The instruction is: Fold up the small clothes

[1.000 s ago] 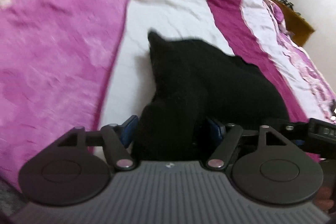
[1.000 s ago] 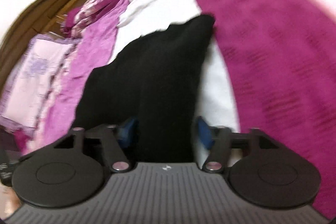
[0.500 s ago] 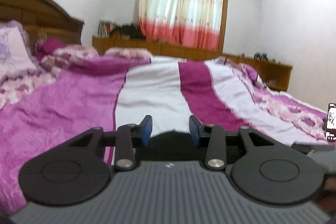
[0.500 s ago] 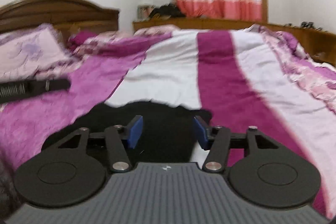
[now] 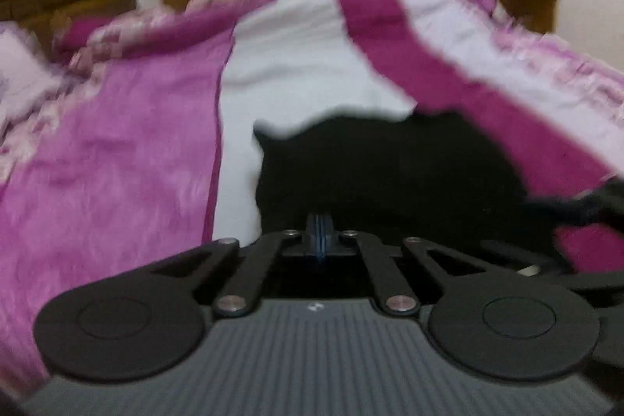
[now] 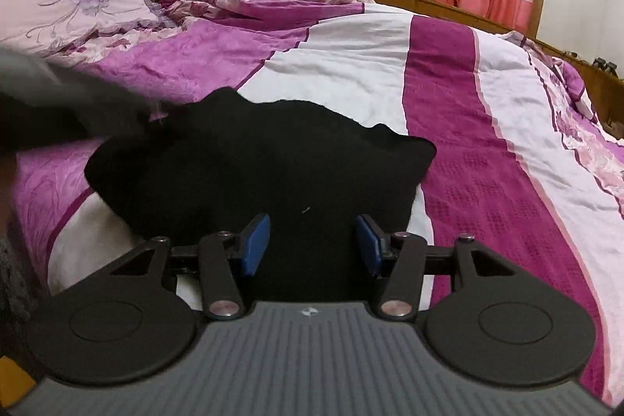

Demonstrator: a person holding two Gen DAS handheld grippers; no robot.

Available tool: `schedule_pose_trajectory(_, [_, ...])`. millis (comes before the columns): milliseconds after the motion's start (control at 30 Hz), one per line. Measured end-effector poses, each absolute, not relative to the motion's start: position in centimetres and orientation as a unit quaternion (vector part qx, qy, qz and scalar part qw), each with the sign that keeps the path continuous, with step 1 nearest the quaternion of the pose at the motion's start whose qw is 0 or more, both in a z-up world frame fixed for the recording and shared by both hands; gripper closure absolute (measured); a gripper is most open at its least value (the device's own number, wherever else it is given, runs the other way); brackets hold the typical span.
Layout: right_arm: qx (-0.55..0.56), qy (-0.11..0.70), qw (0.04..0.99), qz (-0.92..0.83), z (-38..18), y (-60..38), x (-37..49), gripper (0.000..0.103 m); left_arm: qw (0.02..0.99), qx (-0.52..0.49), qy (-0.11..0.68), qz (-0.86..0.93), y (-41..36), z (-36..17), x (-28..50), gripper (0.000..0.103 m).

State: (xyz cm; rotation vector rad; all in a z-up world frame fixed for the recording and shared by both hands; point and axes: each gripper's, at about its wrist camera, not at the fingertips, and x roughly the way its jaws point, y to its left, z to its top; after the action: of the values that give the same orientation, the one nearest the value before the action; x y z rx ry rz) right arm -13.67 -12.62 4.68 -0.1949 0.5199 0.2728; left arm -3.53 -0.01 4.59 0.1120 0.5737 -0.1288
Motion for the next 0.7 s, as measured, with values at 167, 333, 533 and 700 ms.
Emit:
schedule_pose_trajectory(167, [-0.109,0.295,0.943,0.112,5.7,-14.0,-16.4,0.046,0.952,0.125,0.279,-0.012,-1.4,4.7,-5.3,0.1])
schedule_pose_trajectory(333, [-0.016,0.31,0.947,0.088,9.2,-16.5,-19.0,0.045,0.948,0.033,0.316,-0.014,-0.2,7.4,-6.7,0.085])
schedule_pose_trajectory(533, [-0.01,0.287,0.956,0.067,10.9,-16.6,-20.1,0.035,0.952,0.018,0.306,0.011,-0.3,9.8,-10.6,0.031])
schedule_pose_trajectory(700, [0.027,0.283,0.958,0.04,10.4,-16.9,-20.9,0.021,0.956,0.017,0.293,0.018,-0.5,10.0,-12.5,0.017])
